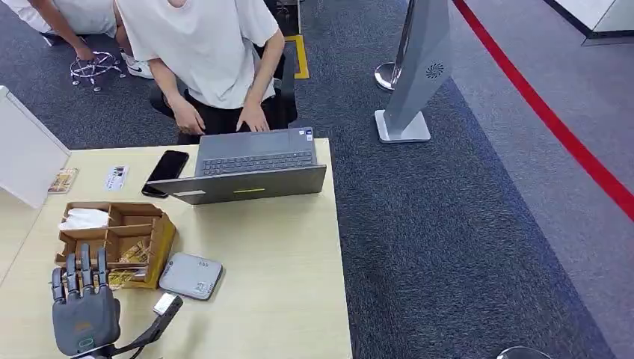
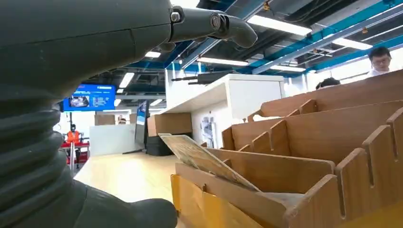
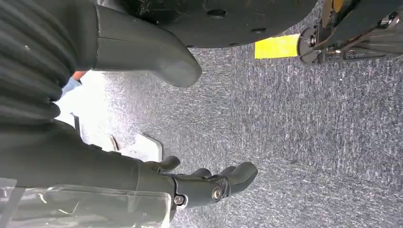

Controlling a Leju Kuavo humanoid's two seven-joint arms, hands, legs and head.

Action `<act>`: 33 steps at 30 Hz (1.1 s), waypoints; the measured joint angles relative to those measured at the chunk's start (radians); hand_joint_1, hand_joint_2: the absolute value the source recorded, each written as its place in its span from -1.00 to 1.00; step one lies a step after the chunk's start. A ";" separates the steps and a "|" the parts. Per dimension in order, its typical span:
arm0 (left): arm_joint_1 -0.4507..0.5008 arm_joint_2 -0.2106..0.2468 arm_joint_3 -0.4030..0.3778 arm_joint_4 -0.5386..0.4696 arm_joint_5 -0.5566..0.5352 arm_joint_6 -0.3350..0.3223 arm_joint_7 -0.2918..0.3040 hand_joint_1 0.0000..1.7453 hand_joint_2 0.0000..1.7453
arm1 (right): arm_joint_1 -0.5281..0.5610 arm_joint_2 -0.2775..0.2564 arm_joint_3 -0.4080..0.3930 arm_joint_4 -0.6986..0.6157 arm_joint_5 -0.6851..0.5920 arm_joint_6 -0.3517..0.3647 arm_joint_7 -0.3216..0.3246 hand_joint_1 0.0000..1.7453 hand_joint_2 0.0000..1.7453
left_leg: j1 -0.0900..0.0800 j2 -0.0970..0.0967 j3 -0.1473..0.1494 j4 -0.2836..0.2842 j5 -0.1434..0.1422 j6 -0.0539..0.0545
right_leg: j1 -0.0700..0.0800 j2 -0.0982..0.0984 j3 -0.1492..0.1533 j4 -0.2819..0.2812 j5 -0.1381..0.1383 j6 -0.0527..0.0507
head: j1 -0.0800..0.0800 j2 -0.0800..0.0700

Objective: Pass the card to the sensor for recognition and then transmit it.

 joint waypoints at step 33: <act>-0.030 0.031 0.028 0.020 -0.003 0.000 0.076 -1.00 1.00 | 0.000 0.000 -0.002 0.000 0.003 0.000 -0.003 -1.00 1.00 | 0.000 0.000 0.000 0.000 0.000 0.000 | 0.000 0.000 0.000 0.000 0.000 0.000 | 0.000 0.000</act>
